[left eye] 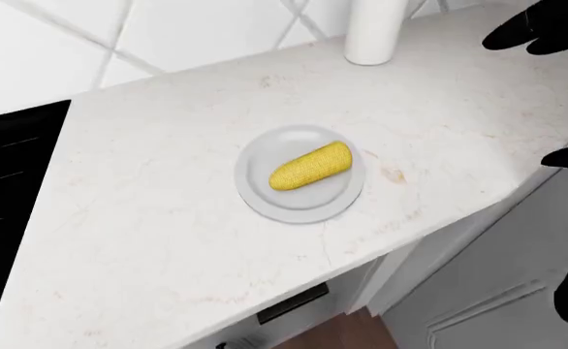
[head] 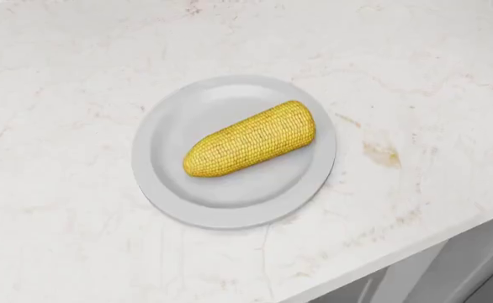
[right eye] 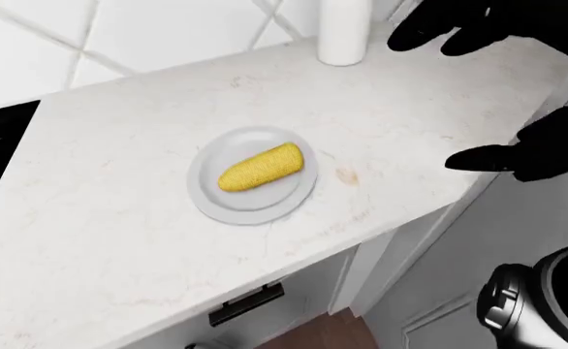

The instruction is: Pick the corn from the top rack in the oven and place it on the plate on the counter.

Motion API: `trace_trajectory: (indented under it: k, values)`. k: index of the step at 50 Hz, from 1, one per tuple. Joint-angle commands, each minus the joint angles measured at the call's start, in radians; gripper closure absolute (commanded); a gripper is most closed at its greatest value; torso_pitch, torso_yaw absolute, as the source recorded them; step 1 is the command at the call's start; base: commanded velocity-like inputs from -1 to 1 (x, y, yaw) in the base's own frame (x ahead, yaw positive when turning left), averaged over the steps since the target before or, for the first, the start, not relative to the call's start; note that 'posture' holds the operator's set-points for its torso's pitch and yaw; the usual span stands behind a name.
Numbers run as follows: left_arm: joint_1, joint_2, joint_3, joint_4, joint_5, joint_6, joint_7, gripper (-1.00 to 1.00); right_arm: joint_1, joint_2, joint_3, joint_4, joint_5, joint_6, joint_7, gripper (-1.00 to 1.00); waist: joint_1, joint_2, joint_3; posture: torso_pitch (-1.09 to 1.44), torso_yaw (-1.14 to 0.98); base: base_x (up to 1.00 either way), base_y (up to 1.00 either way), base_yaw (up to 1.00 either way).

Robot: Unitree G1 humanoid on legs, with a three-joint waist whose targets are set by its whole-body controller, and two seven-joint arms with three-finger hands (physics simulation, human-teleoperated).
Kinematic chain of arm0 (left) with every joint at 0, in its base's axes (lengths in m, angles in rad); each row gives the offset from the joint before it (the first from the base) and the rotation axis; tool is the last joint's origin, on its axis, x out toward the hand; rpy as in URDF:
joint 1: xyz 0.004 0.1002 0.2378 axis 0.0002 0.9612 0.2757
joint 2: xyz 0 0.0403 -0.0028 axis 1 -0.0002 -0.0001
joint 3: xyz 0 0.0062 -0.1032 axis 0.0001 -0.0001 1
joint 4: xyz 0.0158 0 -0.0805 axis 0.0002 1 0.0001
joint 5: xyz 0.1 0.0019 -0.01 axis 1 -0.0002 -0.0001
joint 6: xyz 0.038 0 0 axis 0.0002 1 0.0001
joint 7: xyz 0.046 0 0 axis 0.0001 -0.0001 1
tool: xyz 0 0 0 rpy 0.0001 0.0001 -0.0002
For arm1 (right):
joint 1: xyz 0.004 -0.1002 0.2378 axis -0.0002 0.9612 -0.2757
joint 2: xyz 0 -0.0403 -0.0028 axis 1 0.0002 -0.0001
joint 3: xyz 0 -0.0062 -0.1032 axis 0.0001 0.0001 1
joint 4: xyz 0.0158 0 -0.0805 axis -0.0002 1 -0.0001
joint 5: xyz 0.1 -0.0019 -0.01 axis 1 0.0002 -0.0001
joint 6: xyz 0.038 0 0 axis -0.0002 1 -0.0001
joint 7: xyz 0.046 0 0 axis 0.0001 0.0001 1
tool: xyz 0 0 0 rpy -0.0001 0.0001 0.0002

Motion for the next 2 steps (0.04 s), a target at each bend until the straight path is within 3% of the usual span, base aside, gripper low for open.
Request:
trace_trajectory:
  k: [1, 2]
  values:
    - [-0.006, 0.015, 0.026, -0.002, 0.040, -0.015, -0.028, -1.00, 0.036, -0.058, -0.048, -0.022, 0.095, 0.043, -0.074, -0.34, 0.001, 0.000, -0.020, 0.00, 0.00, 0.00, 0.00, 0.00]
    - [0.002, 0.008, 0.034, -0.001, 0.062, -0.011, -0.043, -1.00, 0.083, -0.088, -0.095, -0.036, 0.136, 0.056, -0.094, -0.35, 0.003, -0.004, -0.021, 0.00, 0.00, 0.00, 0.00, 0.00]
